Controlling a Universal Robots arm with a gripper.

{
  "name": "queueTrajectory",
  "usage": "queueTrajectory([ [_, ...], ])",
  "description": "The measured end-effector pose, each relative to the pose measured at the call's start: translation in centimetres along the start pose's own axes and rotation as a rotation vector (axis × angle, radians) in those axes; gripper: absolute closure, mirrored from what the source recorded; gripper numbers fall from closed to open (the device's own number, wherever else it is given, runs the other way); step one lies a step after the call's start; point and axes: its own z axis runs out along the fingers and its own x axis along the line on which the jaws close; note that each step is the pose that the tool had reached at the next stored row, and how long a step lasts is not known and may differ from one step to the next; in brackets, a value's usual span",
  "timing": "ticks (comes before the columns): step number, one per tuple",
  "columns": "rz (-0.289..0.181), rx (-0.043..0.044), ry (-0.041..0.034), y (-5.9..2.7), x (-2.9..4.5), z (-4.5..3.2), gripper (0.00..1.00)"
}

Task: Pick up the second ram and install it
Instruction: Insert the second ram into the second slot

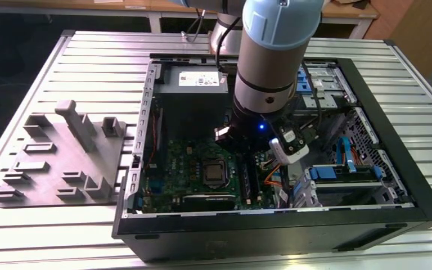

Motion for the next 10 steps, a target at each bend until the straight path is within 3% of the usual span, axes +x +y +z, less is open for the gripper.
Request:
queueTrajectory([
  [10,0.0,0.0,0.0,0.0,0.0,0.04,0.89],
])
